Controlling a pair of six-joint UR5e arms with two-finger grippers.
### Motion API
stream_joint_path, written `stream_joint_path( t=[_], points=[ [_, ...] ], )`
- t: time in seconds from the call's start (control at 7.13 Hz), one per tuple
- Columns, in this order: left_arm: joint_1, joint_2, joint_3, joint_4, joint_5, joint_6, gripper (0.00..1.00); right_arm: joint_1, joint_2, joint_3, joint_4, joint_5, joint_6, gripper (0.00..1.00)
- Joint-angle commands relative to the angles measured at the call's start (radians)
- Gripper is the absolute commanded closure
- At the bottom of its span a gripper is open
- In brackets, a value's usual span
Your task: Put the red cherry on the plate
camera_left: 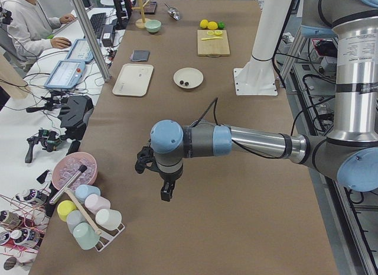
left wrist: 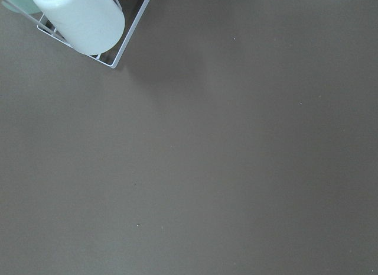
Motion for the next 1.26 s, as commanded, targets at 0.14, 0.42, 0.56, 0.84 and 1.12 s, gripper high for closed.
stream_joint_path(
  t=[0.14,0.42,0.56,0.84,1.12],
  points=[
    [-0.034,0.027,-0.001,-0.017,-0.077,0.0,0.02,0.038,-0.01,-0.011,0.06,0.036,0.0,0.0],
    [-0.032,0.019,-0.001,-0.017,-0.077,0.0,0.02,0.041,-0.028,-0.001,0.062,0.025,-0.012,0.0],
    [-0.034,0.021,-0.006,-0.017,-0.077,0.0,0.02,0.041,-0.028,-0.001,0.063,0.025,-0.012,0.0],
    [-0.032,0.018,-0.009,-0.018,-0.077,0.0,0.02,0.041,-0.031,0.0,0.062,0.029,-0.009,0.0],
    [-0.031,0.015,-0.007,-0.018,-0.074,0.0,0.02,0.041,-0.037,0.0,0.062,0.028,-0.014,0.0]
  ],
)
